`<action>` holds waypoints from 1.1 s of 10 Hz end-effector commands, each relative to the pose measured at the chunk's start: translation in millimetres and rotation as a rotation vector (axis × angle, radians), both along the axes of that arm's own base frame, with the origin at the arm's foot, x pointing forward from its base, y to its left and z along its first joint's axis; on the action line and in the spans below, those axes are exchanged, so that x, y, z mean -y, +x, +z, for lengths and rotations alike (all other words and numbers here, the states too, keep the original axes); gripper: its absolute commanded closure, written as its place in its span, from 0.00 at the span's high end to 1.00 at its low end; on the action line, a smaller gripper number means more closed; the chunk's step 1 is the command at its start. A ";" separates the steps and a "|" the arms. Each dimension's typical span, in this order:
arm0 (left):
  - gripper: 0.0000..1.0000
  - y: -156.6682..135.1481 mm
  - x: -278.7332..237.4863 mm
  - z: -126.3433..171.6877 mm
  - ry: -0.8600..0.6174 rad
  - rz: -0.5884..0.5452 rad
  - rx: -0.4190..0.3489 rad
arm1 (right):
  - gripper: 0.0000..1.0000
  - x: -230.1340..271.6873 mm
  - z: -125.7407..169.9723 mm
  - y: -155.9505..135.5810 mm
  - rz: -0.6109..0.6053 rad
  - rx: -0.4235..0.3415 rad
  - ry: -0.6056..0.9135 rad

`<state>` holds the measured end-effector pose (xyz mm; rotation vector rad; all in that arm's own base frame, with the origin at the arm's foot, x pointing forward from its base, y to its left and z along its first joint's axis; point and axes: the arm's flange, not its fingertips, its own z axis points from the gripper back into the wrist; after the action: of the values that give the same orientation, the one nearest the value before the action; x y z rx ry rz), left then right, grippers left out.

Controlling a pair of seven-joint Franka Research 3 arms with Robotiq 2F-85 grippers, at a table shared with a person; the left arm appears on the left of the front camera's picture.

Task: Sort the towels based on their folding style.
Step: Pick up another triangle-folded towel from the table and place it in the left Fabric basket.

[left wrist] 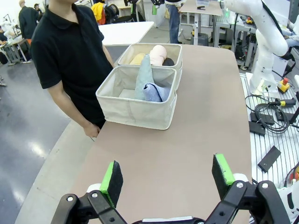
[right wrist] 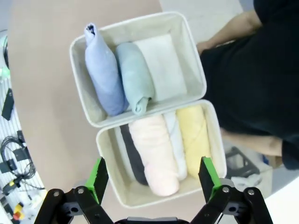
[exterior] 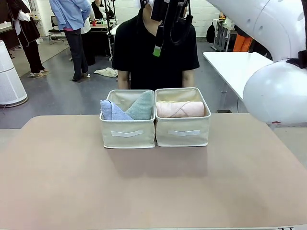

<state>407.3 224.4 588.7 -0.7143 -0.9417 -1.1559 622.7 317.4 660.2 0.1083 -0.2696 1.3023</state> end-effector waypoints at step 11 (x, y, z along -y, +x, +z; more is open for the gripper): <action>1.00 -1.6 -0.2 1.8 -0.004 -0.005 0.003 | 1.00 145.9 -68.6 -156.4 -0.088 0.117 0.135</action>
<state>407.3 224.5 588.6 -0.7146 -0.9416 -1.1558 462.6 172.3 594.4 0.0983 -0.4209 1.1587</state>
